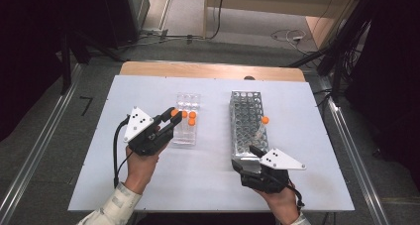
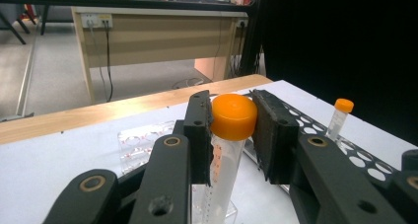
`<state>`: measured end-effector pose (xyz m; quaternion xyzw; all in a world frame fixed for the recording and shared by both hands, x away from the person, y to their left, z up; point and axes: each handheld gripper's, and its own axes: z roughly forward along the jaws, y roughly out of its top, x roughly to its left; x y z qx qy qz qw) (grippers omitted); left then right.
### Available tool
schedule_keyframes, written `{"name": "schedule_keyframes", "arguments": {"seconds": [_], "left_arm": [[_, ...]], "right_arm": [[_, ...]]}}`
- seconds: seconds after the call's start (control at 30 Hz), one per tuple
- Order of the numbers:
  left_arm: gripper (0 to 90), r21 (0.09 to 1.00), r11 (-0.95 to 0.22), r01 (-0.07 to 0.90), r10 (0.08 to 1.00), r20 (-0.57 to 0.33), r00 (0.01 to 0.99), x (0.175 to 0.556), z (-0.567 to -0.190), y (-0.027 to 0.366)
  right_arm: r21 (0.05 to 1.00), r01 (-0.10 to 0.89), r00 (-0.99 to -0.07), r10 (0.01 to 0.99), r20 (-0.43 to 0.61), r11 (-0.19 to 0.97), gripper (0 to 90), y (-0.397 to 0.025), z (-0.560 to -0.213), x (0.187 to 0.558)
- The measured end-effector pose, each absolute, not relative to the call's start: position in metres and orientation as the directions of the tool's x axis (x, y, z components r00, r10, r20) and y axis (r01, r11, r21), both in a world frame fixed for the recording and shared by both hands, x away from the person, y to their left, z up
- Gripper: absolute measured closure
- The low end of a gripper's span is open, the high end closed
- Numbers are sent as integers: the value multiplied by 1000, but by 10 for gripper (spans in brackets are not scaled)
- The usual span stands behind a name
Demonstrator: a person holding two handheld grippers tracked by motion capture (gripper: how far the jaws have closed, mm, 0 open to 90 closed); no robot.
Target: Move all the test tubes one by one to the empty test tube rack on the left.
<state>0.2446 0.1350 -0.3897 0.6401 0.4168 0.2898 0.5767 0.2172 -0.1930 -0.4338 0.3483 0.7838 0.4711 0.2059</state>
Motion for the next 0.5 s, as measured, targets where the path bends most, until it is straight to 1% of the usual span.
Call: {"name": "schedule_keyframes", "arguments": {"seconds": [0.5], "left_arm": [[698, 977, 3, 213, 881, -103, 461, 262, -398, 130]], "right_arm": [[881, 356, -673, 740, 8, 313, 262, -193, -434, 218]]}}
